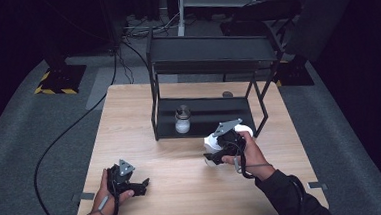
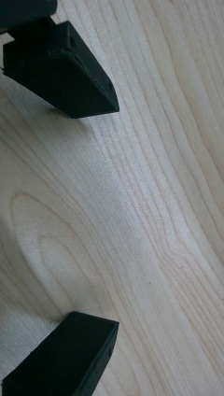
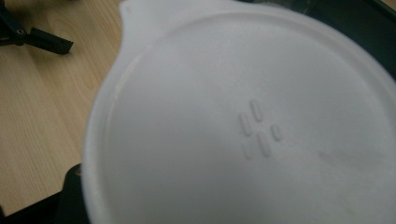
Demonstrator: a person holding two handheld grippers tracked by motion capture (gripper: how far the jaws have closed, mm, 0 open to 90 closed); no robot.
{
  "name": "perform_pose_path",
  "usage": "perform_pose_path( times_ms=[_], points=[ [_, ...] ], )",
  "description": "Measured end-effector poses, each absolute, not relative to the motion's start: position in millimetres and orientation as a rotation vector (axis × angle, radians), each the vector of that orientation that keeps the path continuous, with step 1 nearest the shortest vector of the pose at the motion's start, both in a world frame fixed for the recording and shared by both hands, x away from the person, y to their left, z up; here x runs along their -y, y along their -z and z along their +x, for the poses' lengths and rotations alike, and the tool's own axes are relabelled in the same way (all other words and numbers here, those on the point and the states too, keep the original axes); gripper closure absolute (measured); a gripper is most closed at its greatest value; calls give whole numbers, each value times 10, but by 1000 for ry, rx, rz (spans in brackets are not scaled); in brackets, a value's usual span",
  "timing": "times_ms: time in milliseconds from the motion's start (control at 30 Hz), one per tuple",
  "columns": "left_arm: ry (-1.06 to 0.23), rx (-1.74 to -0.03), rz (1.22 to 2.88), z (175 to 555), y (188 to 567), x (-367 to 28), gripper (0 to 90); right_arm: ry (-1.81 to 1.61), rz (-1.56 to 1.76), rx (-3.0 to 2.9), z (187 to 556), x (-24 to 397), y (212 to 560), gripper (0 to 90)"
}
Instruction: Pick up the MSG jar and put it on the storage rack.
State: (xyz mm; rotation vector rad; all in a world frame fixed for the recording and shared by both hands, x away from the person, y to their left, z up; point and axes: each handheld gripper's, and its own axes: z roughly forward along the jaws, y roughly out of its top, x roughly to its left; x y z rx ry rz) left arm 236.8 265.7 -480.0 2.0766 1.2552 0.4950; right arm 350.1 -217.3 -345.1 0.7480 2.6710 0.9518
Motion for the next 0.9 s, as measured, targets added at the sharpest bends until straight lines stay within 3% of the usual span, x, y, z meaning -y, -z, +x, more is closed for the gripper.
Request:
perform_pose_path(
  times_ms=[900],
  points=[
    [-495,-1255,2077,2369,4800,-2657,5,-928,768,-2661,3696,2064,3243,303]
  ],
)
